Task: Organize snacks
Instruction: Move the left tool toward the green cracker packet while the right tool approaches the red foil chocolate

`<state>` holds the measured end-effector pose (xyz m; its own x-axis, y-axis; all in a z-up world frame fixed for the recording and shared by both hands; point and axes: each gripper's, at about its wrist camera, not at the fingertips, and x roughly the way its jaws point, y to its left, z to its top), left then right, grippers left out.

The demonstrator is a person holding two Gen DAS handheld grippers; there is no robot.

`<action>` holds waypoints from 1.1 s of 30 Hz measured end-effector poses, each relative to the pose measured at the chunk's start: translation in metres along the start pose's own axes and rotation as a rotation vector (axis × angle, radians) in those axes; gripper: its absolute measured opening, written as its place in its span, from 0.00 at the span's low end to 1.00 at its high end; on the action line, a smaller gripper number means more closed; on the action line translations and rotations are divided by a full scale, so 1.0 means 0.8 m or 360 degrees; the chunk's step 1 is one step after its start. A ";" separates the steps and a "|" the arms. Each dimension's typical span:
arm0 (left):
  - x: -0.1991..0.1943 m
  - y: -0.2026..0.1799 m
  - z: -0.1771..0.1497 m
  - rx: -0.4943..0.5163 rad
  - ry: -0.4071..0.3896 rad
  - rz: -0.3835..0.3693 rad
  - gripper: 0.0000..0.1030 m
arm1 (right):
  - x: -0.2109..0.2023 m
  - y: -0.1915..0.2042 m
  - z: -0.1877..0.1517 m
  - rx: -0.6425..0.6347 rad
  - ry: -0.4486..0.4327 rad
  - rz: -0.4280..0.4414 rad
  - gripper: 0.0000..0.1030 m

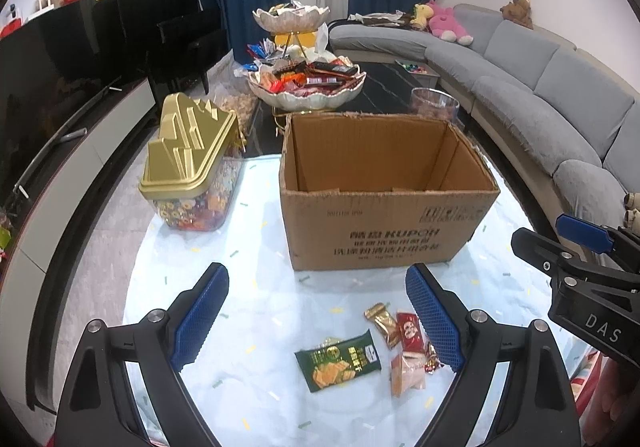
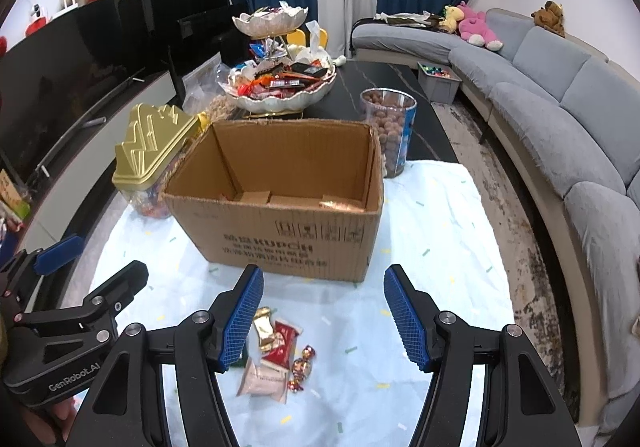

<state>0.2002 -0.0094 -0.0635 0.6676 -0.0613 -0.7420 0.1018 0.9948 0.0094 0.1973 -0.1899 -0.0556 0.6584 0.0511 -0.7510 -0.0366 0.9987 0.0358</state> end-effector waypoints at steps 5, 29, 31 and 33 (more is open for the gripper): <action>0.006 -0.003 -0.012 -0.0009 0.0036 0.0002 0.88 | 0.003 -0.001 -0.011 -0.0001 0.0026 0.0002 0.62; 0.053 -0.023 -0.070 0.0021 0.0248 0.0043 0.90 | 0.051 -0.008 -0.068 -0.0033 0.0262 0.0015 0.62; 0.058 -0.023 -0.074 0.0017 0.0267 0.0045 0.90 | 0.055 -0.008 -0.073 -0.0039 0.0283 0.0017 0.62; 0.063 -0.024 -0.077 0.0014 0.0287 0.0041 0.90 | 0.058 -0.008 -0.078 -0.0045 0.0304 0.0021 0.62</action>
<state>0.1868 -0.0263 -0.1422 0.5270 -0.0192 -0.8497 0.0933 0.9950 0.0354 0.1816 -0.1944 -0.1317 0.5032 0.0597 -0.8621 -0.0668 0.9973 0.0301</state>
